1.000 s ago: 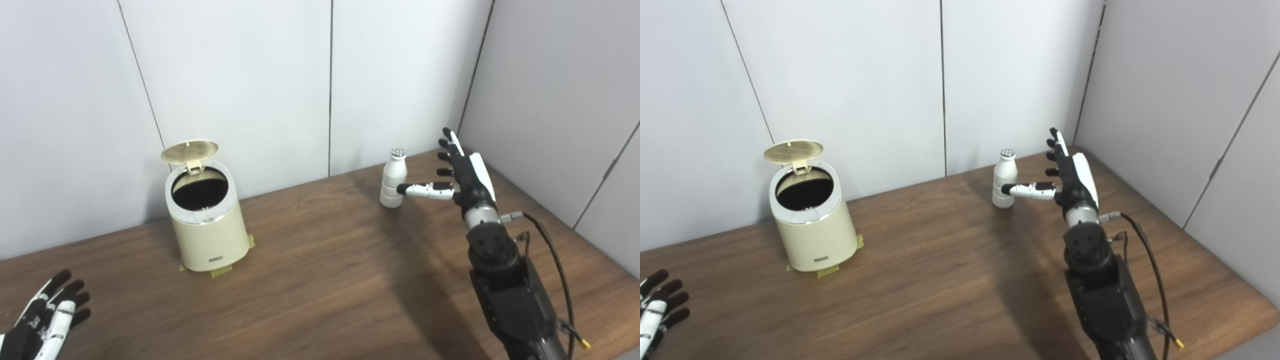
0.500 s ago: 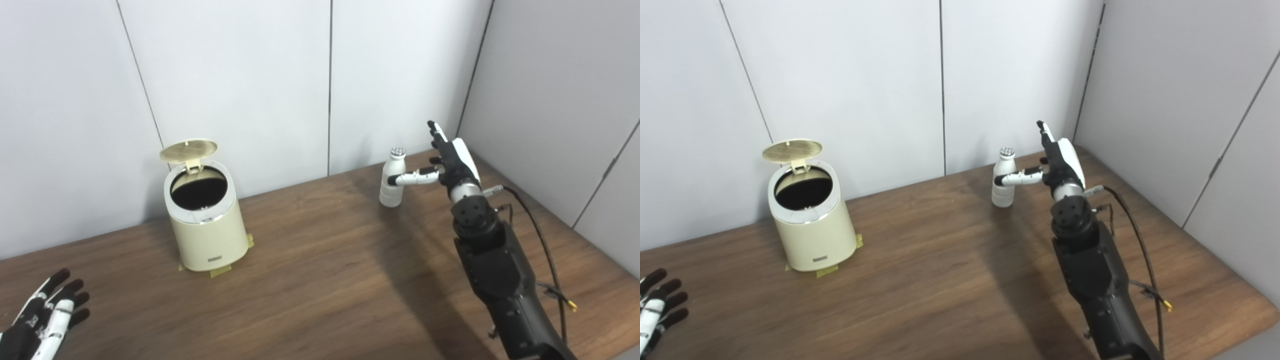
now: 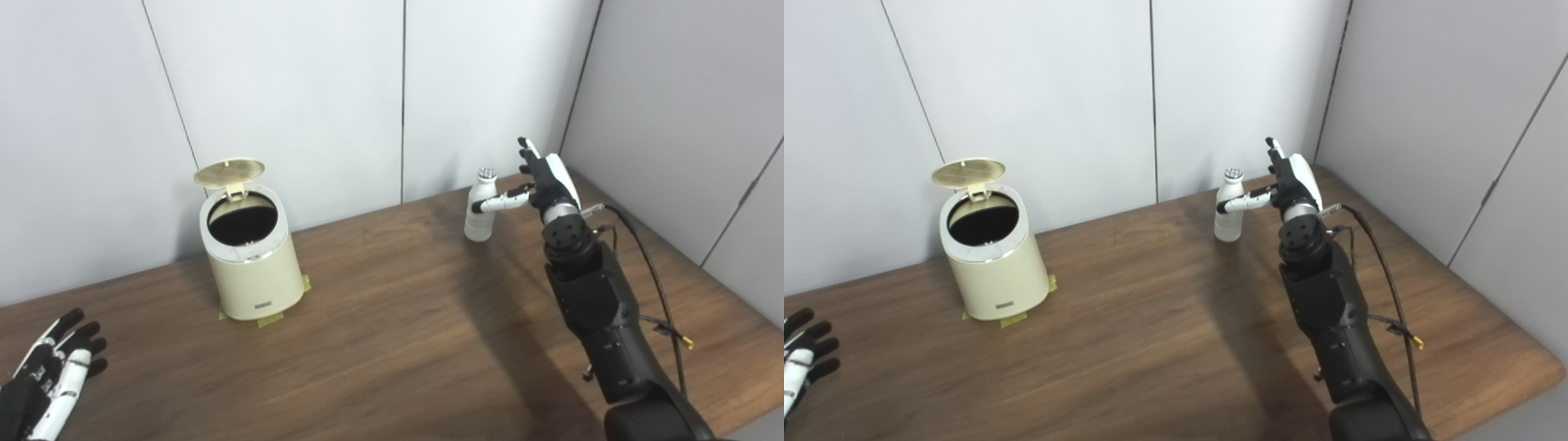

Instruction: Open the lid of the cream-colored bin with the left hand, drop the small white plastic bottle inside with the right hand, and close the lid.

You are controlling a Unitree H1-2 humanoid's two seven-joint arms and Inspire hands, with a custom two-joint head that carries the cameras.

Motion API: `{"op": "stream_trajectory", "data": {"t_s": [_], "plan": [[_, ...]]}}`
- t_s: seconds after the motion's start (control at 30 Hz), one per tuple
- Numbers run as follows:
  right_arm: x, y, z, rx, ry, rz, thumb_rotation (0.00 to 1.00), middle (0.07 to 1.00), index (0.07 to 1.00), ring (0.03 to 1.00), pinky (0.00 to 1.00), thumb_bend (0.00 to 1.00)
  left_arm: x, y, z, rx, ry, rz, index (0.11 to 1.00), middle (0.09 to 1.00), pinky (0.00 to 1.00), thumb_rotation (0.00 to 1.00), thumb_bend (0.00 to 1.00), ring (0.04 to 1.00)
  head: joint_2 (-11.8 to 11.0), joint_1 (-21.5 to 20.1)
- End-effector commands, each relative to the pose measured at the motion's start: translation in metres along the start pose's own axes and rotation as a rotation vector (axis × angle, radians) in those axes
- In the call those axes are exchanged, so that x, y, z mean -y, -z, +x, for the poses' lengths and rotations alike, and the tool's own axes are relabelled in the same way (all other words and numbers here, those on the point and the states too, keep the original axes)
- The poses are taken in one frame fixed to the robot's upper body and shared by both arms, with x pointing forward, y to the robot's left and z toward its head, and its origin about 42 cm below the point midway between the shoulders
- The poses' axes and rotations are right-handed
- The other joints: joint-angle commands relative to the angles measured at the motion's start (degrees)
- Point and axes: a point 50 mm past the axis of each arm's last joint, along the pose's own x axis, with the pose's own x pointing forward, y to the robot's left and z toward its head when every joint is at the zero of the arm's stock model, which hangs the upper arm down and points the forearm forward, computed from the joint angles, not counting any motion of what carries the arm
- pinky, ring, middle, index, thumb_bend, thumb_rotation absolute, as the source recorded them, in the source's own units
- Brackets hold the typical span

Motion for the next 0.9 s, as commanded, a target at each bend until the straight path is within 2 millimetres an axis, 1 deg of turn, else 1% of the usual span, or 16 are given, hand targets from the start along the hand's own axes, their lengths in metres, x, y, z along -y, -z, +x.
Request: {"op": "stream_trajectory", "data": {"t_s": [0.0,0.07,0.2,0.3,0.33,0.4,0.53,0.63,0.87], "plan": [[0.018,-0.027,0.012,0.058,0.056,0.002,0.04,0.946,0.959,0.880,0.71,0.96,-0.003,-0.018,0.005,0.070,-0.007,0.030,0.916,0.846,0.78,0.44,0.22,0.820,0.0,0.1],[0.017,-0.024,0.014,0.059,0.047,-0.011,0.05,0.942,0.953,0.876,0.71,0.97,-0.003,-0.019,0.006,0.069,-0.013,0.031,0.913,0.844,0.78,0.41,0.22,0.817,0.1,0.0],[0.015,-0.015,0.015,0.050,0.038,-0.040,0.06,0.943,0.938,0.892,0.74,0.97,-0.003,-0.019,0.006,0.069,-0.018,0.037,0.915,0.844,0.79,0.41,0.22,0.818,0.1,0.0],[0.013,-0.010,0.014,0.039,0.034,-0.078,0.09,0.933,0.936,0.869,0.72,0.95,-0.002,-0.021,0.006,0.074,-0.017,0.045,0.910,0.839,0.78,0.39,0.21,0.813,0.1,0.0],[0.012,-0.009,0.015,0.036,0.030,-0.072,0.09,0.931,0.936,0.865,0.72,0.95,-0.002,-0.021,0.006,0.075,-0.017,0.048,0.910,0.838,0.78,0.38,0.21,0.812,0.1,0.0],[0.010,-0.007,0.015,0.030,0.023,-0.064,0.07,0.923,0.931,0.870,0.76,0.94,-0.002,-0.021,0.005,0.076,-0.017,0.050,0.912,0.844,0.78,0.38,0.21,0.812,0.5,0.1],[0.006,-0.002,0.015,0.007,0.011,-0.048,0.07,0.927,0.916,0.880,0.77,0.95,-0.002,-0.020,0.005,0.073,-0.017,0.040,0.917,0.847,0.79,0.38,0.20,0.814,0.6,0.1],[0.002,0.001,0.015,-0.007,0.000,-0.072,0.09,0.914,0.916,0.849,0.72,0.95,-0.001,-0.021,0.004,0.075,-0.016,0.039,0.921,0.847,0.80,0.37,0.20,0.819,0.6,0.3],[-0.004,0.004,0.016,-0.012,-0.002,-0.119,0.14,0.882,0.904,0.821,0.70,0.94,-0.001,-0.021,0.002,0.078,-0.016,0.035,0.920,0.850,0.80,0.35,0.19,0.824,0.8,0.0]]}}
